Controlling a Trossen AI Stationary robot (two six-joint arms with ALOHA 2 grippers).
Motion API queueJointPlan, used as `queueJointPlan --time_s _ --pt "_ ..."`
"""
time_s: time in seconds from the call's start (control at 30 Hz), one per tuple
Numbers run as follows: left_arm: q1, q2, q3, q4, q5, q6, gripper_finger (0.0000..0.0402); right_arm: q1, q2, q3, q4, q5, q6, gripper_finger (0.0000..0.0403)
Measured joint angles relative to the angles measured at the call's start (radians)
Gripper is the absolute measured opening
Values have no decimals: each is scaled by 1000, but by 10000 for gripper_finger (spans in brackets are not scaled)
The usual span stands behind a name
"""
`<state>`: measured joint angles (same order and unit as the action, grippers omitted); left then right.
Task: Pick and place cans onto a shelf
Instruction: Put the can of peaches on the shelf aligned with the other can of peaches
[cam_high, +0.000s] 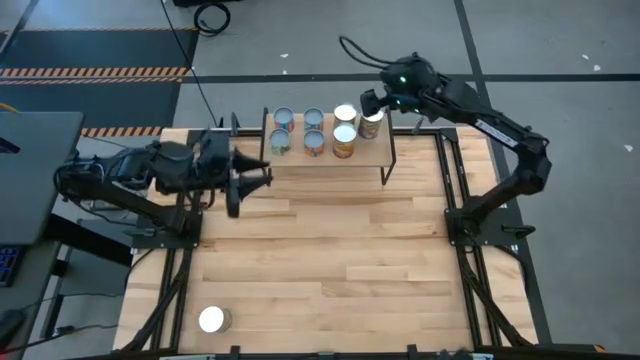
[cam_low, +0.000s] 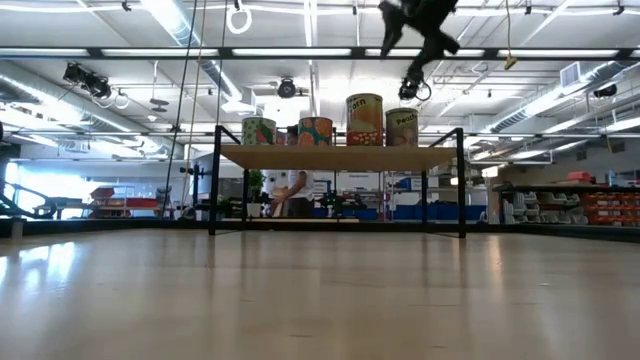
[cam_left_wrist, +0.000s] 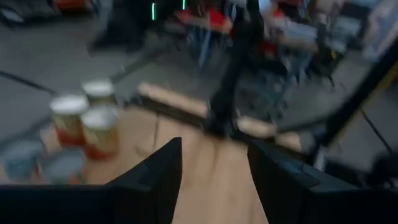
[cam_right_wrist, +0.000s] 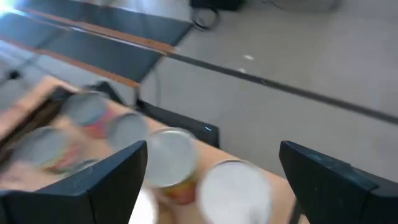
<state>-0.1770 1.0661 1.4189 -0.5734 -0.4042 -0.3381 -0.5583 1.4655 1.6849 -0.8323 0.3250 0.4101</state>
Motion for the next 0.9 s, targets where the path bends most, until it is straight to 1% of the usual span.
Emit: queueJointPlan --time_s 0.07,0.2,0.3,0.37,0.47,0.6,0.7,0.83,0.9 --pt "-30 -2 0 -92 16 -68 188 49 -31 1 2 0 -14 373" --pt "-99 0 0 -351 63 -263 188 189 -77 1 2 27 -49 372" --pt "-161 26 0 -519 132 -437 188 319 -96 1 4 68 -86 368" --pt "-219 51 -2 -600 188 -540 188 406 -100 1 9 101 -105 365" --pt "-316 95 0 -662 265 -653 188 519 -98 1 9 145 -96 360" --pt "-448 192 -1 -745 393 -787 188 628 -85 1 10 169 -48 354" --pt "-543 273 -1 -772 513 -827 188 690 -74 0 6 207 -12 351" --pt "-646 380 -1 -773 660 -829 188 754 -63 0 9 260 16 350" --pt "-693 427 -1 -773 715 -829 187 776 -59 0 9 275 17 350"
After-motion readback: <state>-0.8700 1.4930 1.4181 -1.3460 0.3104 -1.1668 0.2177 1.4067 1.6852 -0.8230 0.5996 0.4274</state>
